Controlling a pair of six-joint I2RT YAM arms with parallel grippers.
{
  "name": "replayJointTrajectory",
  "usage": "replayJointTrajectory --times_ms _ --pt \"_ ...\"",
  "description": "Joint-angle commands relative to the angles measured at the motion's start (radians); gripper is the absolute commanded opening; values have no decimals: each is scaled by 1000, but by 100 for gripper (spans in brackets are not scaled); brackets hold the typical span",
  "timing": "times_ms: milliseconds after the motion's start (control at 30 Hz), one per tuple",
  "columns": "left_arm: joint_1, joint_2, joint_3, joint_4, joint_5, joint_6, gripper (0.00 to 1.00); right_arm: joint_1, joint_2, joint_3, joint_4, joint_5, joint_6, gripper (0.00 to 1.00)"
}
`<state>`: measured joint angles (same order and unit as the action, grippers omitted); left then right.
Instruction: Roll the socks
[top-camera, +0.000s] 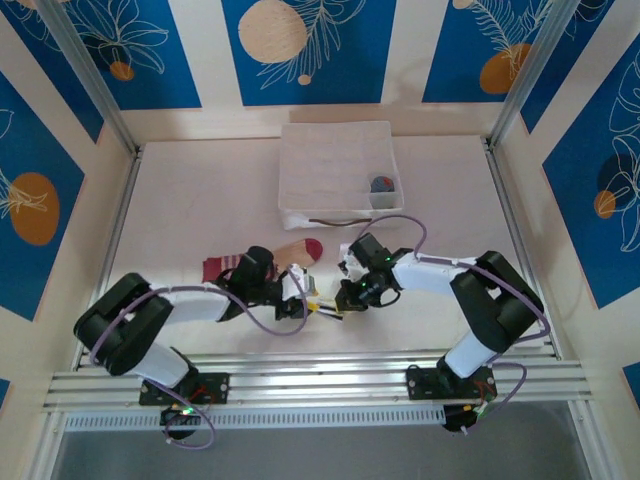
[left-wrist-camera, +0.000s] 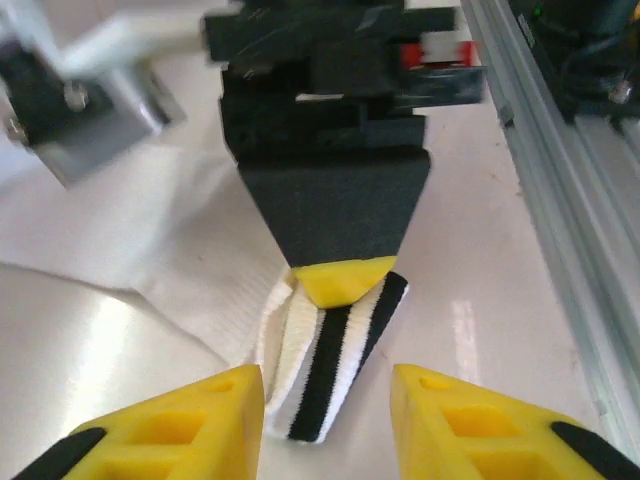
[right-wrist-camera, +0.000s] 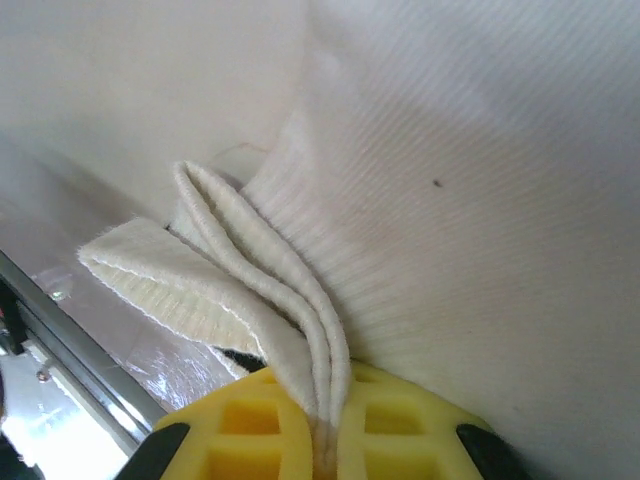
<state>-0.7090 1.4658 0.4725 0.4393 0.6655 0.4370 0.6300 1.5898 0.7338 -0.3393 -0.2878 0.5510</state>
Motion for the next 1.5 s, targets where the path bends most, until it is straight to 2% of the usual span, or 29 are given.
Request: replayJointTrajectory --times_ms 0,200,400,767,967,1067,1133,1200,1233,1300,1333,1400,1467 --pt "-61 -63 -24 -52 -110 209 40 -43 24 -31 -67 -62 32 5" --pt "-133 -29 17 -84 -244 354 40 -97 75 -12 -114 -150 -6 5" --pt "-193 58 80 -133 -312 445 40 -124 79 -5 -147 -197 -38 5" --pt "-242 189 118 -58 -358 496 45 -173 89 1 -201 -289 -107 5" --pt "-257 252 140 -14 -356 503 45 -177 118 24 -217 -330 -134 6" --pt "-266 279 150 -13 -357 507 37 -180 123 37 -215 -364 -149 6" --pt "-268 287 149 -5 -358 499 27 -181 116 48 -209 -400 -163 7" --pt "-268 281 135 5 -366 487 9 -181 99 60 -207 -419 -170 12" --pt "-268 275 130 1 -371 485 2 -182 89 65 -213 -414 -175 19" --pt "-269 251 125 -36 -381 475 0 -193 58 76 -234 -370 -171 39" --pt "-268 239 127 -61 -384 466 0 -205 38 79 -248 -345 -168 44" --pt "-268 214 136 -131 -393 445 0 -234 -8 84 -276 -290 -159 49" --pt "-268 192 138 -185 -395 431 0 -268 -48 88 -297 -212 -149 50"
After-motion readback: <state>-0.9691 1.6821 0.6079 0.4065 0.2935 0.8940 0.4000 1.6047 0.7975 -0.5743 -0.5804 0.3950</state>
